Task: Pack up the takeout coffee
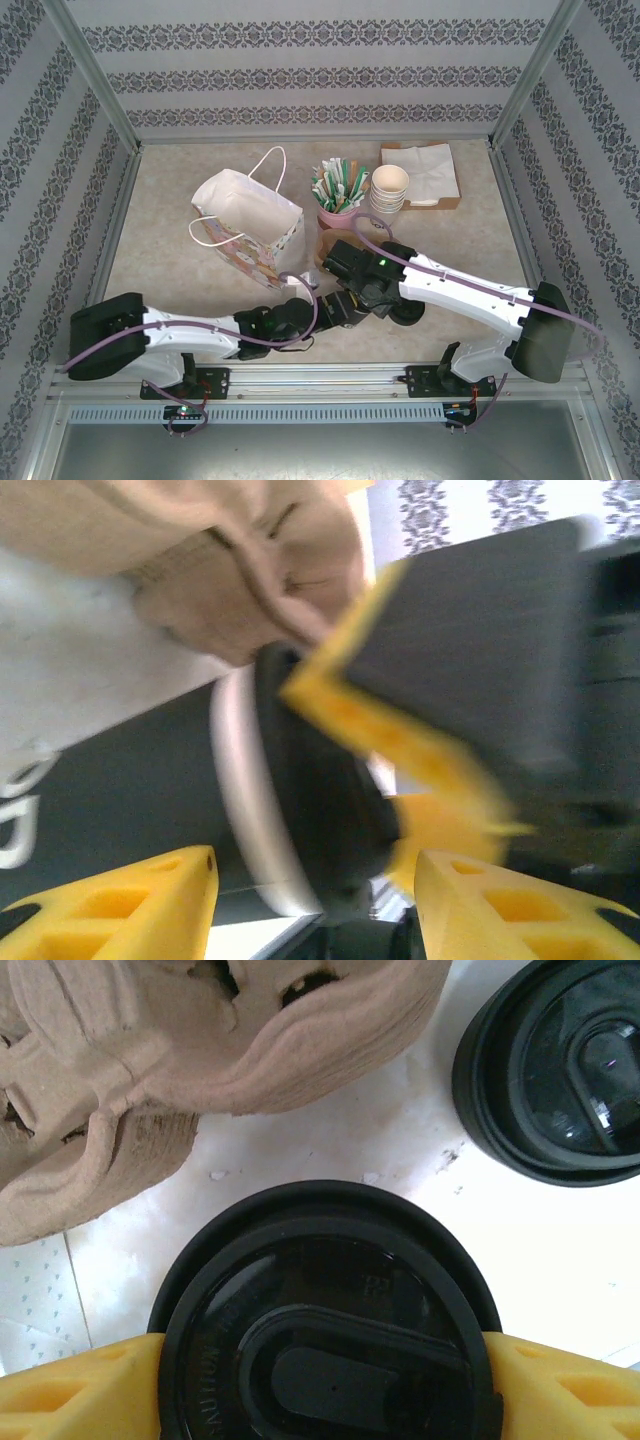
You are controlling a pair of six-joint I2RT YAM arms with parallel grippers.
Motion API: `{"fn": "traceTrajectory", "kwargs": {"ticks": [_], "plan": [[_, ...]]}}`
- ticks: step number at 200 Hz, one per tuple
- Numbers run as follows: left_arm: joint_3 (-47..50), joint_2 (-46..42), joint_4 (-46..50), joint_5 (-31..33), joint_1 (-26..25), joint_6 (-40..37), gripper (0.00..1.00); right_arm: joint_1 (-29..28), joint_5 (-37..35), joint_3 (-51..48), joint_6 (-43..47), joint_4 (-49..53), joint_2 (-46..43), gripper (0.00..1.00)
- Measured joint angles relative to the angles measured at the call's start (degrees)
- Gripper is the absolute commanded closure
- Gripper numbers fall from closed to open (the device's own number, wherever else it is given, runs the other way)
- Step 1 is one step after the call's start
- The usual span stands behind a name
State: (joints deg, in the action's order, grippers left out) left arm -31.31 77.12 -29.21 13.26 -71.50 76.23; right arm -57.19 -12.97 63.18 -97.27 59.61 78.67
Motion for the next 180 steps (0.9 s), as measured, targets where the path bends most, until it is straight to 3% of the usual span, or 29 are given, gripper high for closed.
{"fn": "traceTrajectory", "kwargs": {"ticks": [100, 180], "plan": [[2.21, -0.09, 1.09, 0.63, 0.0, -1.03, 0.42, 0.35, 1.9, -1.09, 0.52, -3.96, -0.42, 0.24], [6.6, 3.28, -8.59, 1.01, 0.0, -0.31, 0.44, 0.35, 1.88, -0.15, 1.73, -3.15, -0.42, 0.21]]}}
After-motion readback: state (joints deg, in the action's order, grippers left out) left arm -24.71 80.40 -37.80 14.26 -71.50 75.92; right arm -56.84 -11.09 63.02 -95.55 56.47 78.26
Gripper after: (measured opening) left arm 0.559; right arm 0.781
